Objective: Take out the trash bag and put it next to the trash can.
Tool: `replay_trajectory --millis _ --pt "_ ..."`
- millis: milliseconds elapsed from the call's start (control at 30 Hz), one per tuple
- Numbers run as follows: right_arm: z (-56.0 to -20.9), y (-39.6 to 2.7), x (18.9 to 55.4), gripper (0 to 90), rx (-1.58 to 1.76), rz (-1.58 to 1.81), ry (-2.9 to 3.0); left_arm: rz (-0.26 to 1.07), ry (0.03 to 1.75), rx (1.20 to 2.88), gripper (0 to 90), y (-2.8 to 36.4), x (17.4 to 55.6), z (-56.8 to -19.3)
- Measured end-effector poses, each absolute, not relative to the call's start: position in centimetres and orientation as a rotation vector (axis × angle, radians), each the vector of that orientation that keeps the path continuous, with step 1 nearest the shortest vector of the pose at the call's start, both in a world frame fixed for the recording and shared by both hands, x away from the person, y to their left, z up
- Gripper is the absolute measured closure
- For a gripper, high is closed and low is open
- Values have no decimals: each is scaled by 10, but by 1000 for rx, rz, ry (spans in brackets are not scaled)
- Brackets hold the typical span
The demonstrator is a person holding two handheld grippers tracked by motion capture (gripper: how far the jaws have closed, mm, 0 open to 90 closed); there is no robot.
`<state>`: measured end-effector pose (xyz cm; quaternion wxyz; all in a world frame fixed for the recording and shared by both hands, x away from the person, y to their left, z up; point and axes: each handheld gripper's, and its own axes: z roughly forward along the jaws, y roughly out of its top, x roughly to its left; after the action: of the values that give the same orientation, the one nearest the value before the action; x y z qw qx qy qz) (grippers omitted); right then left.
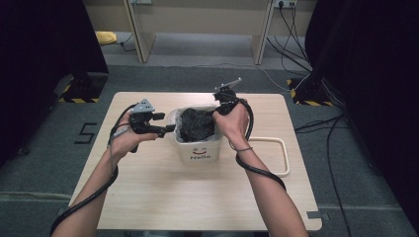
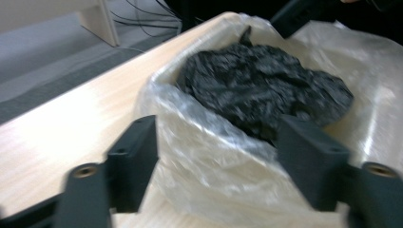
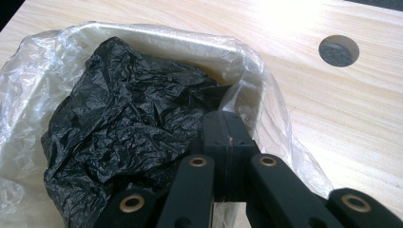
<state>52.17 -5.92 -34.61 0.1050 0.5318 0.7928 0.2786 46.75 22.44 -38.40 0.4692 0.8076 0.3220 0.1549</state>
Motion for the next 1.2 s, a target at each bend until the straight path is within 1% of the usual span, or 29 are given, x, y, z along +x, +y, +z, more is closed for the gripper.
replay_trajectory --millis 33,100,167,200,333,500,633,733,800,933,1200 --pt "-346 -59 522 900 1566 822 2336 361 777 1993 216 225 467 -386" --pt "-347 -59 522 900 1570 820 2335 322 760 2016 206 224 466 -390" --pt "-347 -59 522 900 1571 817 2336 290 739 2043 214 222 466 -394" --pt "-347 -59 522 900 1573 816 2336 275 729 2046 234 222 467 -396" --pt "-347 -59 522 900 1572 817 2337 271 689 2027 432 224 467 -397" --pt "-348 -58 521 900 1575 813 2341 228 659 2020 645 225 468 -400" --pt "-349 -58 521 900 1577 815 2343 216 670 2001 787 225 470 -401" --pt "-350 -59 521 900 1581 813 2344 216 673 1993 875 223 469 -402" --pt "-350 -59 522 900 1580 812 2343 228 677 1994 899 222 469 -400" --pt "-350 -59 521 900 1583 818 2342 232 674 1978 900 220 468 -395" --pt "-346 -55 520 900 1562 826 2344 309 655 1930 900 204 468 -370"
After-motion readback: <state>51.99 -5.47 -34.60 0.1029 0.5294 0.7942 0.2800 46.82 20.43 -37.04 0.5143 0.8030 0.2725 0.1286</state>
